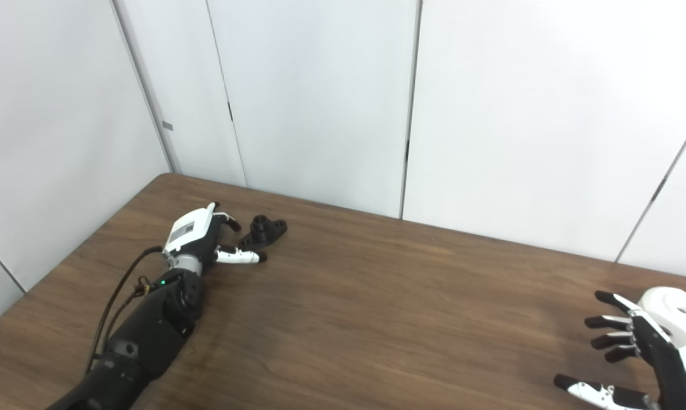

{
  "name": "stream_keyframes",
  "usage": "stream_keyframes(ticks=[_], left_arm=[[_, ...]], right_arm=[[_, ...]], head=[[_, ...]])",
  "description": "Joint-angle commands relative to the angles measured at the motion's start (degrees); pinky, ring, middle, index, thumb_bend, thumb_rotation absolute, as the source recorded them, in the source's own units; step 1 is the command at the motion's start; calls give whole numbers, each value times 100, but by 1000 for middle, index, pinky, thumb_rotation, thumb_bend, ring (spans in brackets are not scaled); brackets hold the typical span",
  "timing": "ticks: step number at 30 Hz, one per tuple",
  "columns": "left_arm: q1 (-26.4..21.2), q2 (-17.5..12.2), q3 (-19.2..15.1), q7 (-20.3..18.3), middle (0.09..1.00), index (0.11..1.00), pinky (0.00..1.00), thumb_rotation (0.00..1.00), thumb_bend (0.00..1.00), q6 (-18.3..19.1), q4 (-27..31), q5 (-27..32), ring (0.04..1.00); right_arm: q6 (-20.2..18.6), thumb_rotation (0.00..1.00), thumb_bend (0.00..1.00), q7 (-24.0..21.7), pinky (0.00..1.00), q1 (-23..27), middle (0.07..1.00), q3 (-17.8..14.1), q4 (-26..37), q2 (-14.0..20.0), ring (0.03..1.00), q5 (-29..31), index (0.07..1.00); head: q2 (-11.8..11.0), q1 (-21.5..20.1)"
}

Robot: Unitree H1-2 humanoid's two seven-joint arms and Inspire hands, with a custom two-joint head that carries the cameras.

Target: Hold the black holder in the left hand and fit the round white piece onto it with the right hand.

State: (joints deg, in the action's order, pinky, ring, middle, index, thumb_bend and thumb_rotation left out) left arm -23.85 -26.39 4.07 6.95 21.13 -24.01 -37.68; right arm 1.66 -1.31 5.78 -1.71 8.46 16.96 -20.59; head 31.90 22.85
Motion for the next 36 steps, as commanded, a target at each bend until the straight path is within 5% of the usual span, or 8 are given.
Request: stream_keyframes(ticks=[1,36], left_arm=[[-297,-98,49,133,1000,687,1000,362,1000,-122,-32,1,1000],[-568,27,391,567,979,596,1000,246,901,-927,-1080,554,1000]], right_arm=[[72,0,797,27,472,125,660,-70,220,105,563,32,810],[-55,0,761,-24,469,135,660,-164,290,240,560,52,807]], head=[[21,-6],[157,-120]])
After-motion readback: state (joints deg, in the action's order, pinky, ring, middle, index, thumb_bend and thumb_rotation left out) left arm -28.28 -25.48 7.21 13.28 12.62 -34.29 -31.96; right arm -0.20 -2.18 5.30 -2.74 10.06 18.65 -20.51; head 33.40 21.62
